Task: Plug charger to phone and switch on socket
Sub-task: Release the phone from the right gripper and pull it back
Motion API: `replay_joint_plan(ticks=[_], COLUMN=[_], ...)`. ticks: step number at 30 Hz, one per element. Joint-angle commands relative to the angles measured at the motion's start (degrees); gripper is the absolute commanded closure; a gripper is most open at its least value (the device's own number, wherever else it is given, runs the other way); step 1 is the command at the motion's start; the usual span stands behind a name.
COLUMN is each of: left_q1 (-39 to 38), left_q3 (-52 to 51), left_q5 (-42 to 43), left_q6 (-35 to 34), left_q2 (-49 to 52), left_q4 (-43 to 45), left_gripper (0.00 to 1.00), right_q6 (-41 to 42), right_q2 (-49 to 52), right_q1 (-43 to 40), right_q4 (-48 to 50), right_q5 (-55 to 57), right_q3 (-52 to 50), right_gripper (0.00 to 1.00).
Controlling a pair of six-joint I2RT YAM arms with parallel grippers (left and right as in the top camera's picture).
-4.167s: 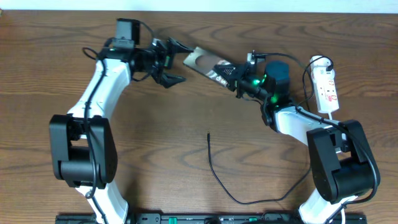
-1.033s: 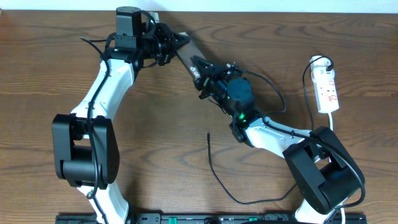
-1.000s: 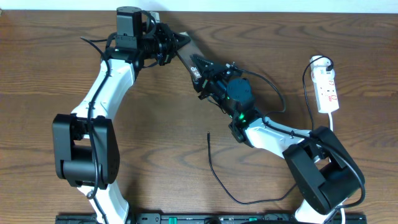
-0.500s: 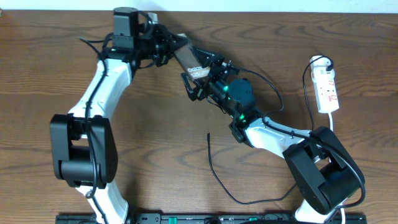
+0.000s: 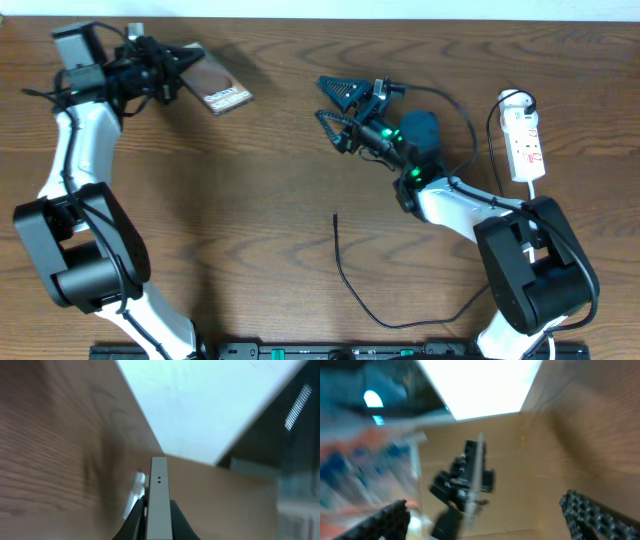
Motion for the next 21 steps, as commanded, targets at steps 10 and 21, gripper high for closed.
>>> replay_joint_plan(ticks=[10, 21], left_q1=[1.4, -0.1], left_q3=[0.8, 0.8], left_q5=[21.7, 21.7], left_q6=[9.9, 16.4], left_q2=[-1.8, -1.7], left_q4=[2.1, 2.1], left_gripper=[0.93, 0.93], right_q6=[-27.3, -46.3], right_q2=[-0.2, -0.2], right_q1=[-7.5, -6.2], right_q4=[-17.0, -52.9], right_q5=[-35.1, -28.9], right_q3=[11.9, 25.1], right_gripper=[0.01, 0.01])
